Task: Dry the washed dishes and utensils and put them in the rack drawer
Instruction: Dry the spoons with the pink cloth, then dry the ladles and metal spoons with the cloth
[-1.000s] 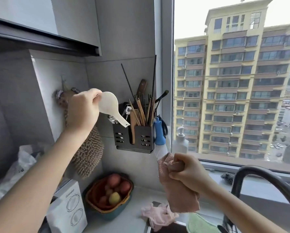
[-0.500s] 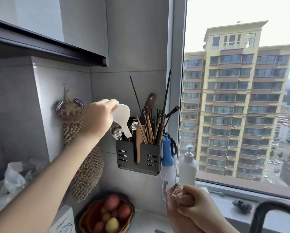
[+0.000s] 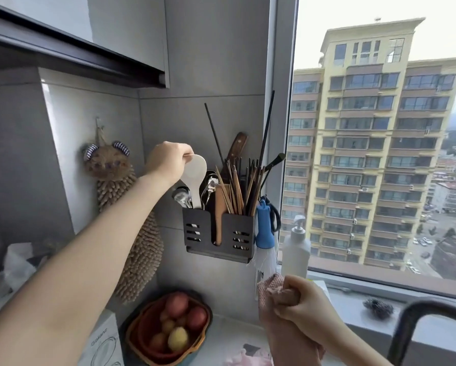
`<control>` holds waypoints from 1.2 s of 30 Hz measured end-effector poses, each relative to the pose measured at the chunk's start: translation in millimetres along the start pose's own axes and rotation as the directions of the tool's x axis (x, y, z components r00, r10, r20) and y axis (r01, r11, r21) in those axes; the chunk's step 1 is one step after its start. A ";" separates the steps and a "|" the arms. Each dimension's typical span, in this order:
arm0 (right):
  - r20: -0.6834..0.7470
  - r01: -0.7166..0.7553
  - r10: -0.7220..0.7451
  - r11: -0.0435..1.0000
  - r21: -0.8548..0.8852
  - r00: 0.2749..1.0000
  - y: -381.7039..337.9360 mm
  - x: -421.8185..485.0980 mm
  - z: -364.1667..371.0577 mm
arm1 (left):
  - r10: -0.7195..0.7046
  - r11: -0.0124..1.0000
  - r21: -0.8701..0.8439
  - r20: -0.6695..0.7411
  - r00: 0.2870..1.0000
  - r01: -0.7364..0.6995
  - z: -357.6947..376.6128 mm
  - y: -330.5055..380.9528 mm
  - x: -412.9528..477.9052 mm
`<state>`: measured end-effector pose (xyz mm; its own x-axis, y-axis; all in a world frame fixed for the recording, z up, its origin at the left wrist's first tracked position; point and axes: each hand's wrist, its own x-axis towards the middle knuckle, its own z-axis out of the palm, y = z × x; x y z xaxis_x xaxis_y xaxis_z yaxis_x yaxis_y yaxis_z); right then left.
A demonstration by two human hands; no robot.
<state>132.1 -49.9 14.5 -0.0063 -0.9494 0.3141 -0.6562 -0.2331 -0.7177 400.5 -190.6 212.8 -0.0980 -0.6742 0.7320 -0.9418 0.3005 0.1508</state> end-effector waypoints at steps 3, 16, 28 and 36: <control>-0.004 -0.024 0.024 0.999 0.024 1.000 -3.1 -0.4 -1.9 | -0.055 0.998 0.011 0.068 0.996 0.054 11.4 -3.8 6.0; -0.011 -0.035 0.037 0.994 0.107 0.999 -14.7 -10.3 -17.4 | -0.215 0.964 0.236 0.416 0.883 0.124 38.6 7.1 6.7; -0.063 -0.070 0.078 0.990 0.119 0.995 -27.7 -50.6 -58.4 | -0.484 0.874 0.012 0.127 0.866 0.486 26.8 42.9 -16.9; -0.180 -0.097 0.124 0.984 0.151 0.976 -15.6 -151.3 -137.4 | 0.082 0.894 -0.420 -0.191 0.978 -0.157 4.5 181.9 -133.7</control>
<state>39.7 126.4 63.6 -0.2231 -0.9174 0.3295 -0.5312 -0.1690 -0.8302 240.9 -48.8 139.3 -0.1119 -0.5062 0.8551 -0.6911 0.6580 0.2990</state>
